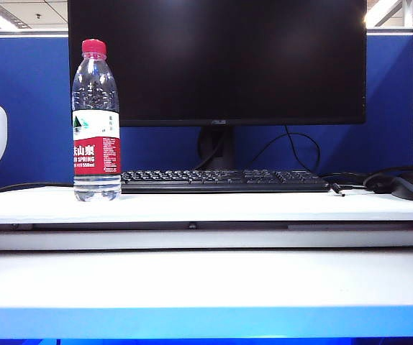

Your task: Unscrew the cap from the plastic bottle on the table.

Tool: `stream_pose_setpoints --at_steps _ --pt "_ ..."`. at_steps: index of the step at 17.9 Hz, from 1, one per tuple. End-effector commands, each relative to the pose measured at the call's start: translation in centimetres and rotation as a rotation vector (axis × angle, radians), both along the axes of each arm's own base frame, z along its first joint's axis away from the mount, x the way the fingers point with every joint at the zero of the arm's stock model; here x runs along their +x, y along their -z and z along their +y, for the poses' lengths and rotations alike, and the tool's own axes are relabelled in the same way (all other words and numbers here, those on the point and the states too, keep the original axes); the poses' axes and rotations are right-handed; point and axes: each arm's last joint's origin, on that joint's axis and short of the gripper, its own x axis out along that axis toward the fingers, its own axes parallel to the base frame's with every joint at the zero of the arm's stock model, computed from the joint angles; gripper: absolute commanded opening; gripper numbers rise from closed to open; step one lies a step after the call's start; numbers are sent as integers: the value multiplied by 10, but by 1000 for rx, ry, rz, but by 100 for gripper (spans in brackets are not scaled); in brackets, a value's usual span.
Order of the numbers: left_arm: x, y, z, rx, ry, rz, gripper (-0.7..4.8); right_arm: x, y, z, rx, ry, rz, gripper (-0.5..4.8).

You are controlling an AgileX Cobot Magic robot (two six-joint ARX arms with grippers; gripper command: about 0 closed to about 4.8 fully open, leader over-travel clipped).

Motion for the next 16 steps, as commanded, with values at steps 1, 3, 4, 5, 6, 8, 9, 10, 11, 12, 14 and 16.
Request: stream_pose_setpoints --at_steps 1,3,4,5,6,8,9,10,11,12,14,16 --pt "0 -2 0 -8 3 -22 -5 0 1 0 3 -3 -14 -1" --pt "0 -2 0 -8 3 -22 -5 0 1 0 3 -3 -13 -1" --pt "0 -2 0 -7 3 -22 -5 0 1 0 3 -3 -14 -1" --pt "0 -2 0 -7 3 -22 -5 0 1 0 3 -3 -14 -1" --pt "0 -2 0 -8 4 -22 -5 0 0 0 4 -4 -14 -1" --pt "0 -3 -2 -54 65 -21 -5 0 0 2 68 -75 -22 -1" --pt "-1 -8 -6 -192 203 -42 -5 0 -5 5 185 -182 -67 -1" --pt "-2 -14 -8 -357 297 -45 -5 0 -12 8 226 -272 -126 -1" --pt "-4 -19 -9 -511 349 -42 -2 -2 -19 10 243 -351 -190 -1" --pt "-5 -25 -10 -672 376 -49 15 -4 -28 11 262 -403 -263 -1" --pt "-11 -46 -9 -930 492 -164 29 -11 -49 11 381 -468 -442 -1" --pt "-21 -66 -8 -1051 561 -317 26 -21 -72 11 474 -507 -560 -1"
